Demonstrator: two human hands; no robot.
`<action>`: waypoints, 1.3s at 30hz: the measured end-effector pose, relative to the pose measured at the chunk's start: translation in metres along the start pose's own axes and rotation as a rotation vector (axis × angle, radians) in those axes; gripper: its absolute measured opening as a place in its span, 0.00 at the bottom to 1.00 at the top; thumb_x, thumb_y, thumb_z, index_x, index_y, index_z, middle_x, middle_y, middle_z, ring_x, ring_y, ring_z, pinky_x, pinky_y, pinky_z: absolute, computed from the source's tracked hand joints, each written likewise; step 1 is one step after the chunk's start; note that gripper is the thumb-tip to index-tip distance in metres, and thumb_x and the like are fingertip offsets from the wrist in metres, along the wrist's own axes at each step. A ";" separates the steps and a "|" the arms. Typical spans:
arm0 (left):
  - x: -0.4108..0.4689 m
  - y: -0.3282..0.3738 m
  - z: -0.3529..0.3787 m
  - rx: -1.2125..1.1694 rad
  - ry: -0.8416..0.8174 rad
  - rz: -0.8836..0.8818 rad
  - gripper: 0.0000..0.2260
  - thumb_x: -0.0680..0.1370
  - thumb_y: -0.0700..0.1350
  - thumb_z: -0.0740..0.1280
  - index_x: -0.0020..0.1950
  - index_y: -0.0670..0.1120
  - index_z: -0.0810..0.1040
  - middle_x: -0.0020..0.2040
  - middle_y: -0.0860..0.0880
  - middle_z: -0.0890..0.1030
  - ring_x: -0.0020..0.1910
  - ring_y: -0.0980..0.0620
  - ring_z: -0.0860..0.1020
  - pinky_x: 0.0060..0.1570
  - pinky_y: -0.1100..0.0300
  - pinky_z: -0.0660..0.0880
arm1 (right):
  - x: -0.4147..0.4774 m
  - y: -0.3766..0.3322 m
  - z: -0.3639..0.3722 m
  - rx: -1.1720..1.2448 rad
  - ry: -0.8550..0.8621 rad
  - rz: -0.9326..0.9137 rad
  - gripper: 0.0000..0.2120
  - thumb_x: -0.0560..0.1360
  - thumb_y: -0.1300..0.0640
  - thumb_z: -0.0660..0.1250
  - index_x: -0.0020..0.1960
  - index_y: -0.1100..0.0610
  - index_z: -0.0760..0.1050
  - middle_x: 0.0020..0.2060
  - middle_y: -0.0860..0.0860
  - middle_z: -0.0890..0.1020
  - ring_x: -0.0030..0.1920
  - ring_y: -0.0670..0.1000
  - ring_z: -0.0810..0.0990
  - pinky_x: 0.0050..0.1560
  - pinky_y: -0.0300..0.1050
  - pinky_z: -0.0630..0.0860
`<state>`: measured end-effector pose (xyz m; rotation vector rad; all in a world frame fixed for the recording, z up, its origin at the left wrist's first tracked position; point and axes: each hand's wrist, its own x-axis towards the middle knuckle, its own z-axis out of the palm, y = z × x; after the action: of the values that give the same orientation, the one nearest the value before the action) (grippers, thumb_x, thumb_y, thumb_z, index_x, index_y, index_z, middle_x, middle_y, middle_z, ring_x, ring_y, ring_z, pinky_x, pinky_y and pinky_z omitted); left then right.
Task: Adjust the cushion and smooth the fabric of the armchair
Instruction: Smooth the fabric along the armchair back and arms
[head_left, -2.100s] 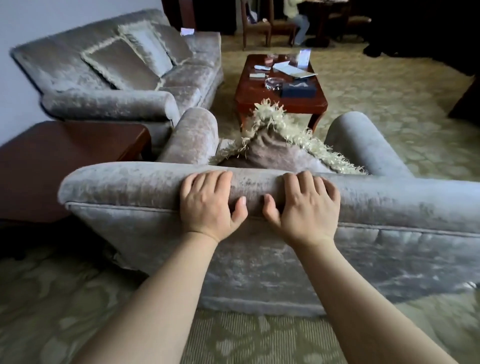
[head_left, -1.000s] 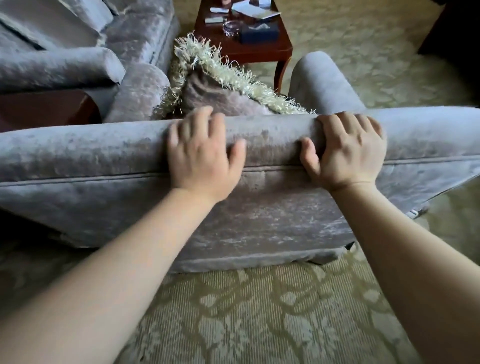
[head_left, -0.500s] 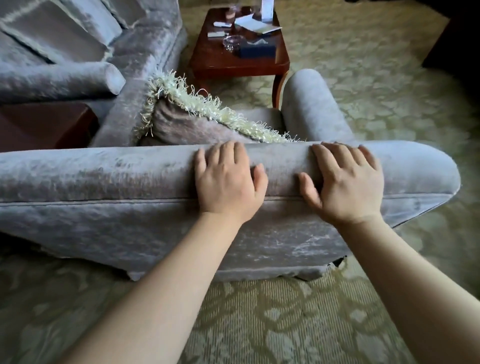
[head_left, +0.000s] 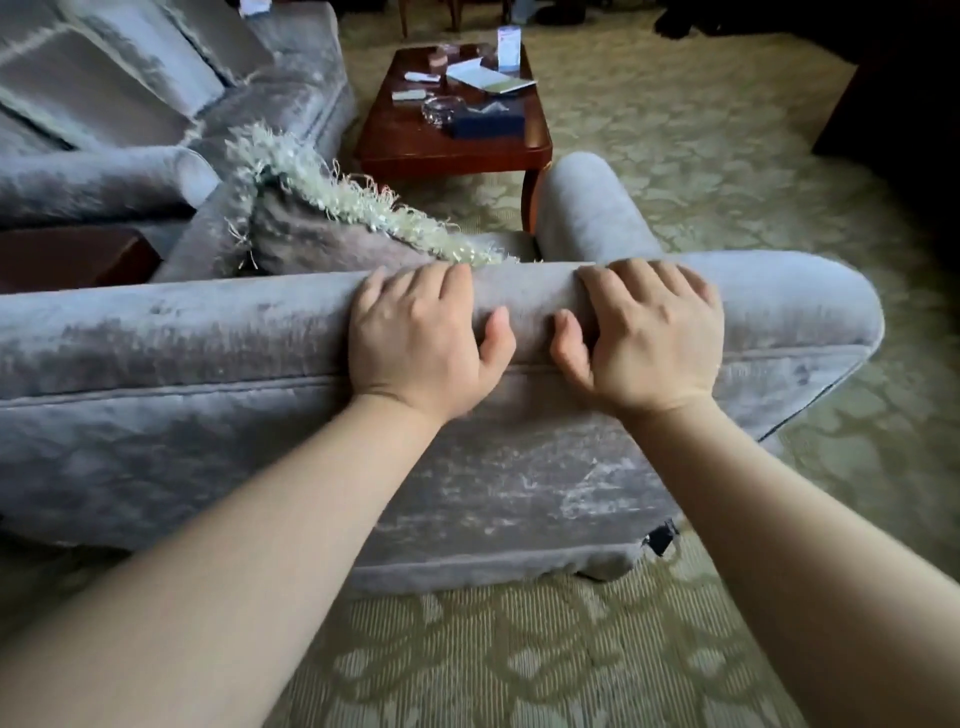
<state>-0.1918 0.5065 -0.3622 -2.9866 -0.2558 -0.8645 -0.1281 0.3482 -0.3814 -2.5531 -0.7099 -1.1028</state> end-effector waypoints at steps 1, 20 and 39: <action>0.005 0.001 -0.001 0.000 -0.022 -0.009 0.21 0.72 0.55 0.55 0.48 0.40 0.79 0.45 0.41 0.82 0.44 0.39 0.78 0.53 0.49 0.70 | 0.005 0.002 0.002 -0.012 -0.010 -0.004 0.20 0.72 0.44 0.57 0.44 0.60 0.78 0.37 0.58 0.79 0.39 0.61 0.76 0.46 0.51 0.67; -0.097 -0.338 -0.067 0.189 -0.168 -0.288 0.31 0.74 0.58 0.52 0.63 0.34 0.70 0.63 0.33 0.73 0.65 0.33 0.68 0.62 0.38 0.65 | 0.013 -0.078 -0.015 -0.081 -0.299 0.294 0.26 0.72 0.43 0.49 0.47 0.64 0.73 0.44 0.66 0.76 0.46 0.66 0.74 0.52 0.58 0.67; -0.080 -0.396 -0.043 0.050 0.157 -0.024 0.27 0.73 0.56 0.54 0.55 0.36 0.79 0.50 0.38 0.82 0.45 0.37 0.80 0.50 0.45 0.73 | 0.052 -0.369 0.057 0.138 -0.200 -0.037 0.18 0.71 0.45 0.57 0.36 0.59 0.74 0.32 0.57 0.78 0.35 0.59 0.77 0.38 0.49 0.70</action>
<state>-0.3462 0.8820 -0.3782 -2.8563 -0.3051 -1.0719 -0.2603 0.7013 -0.3627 -2.5628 -0.8532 -0.7856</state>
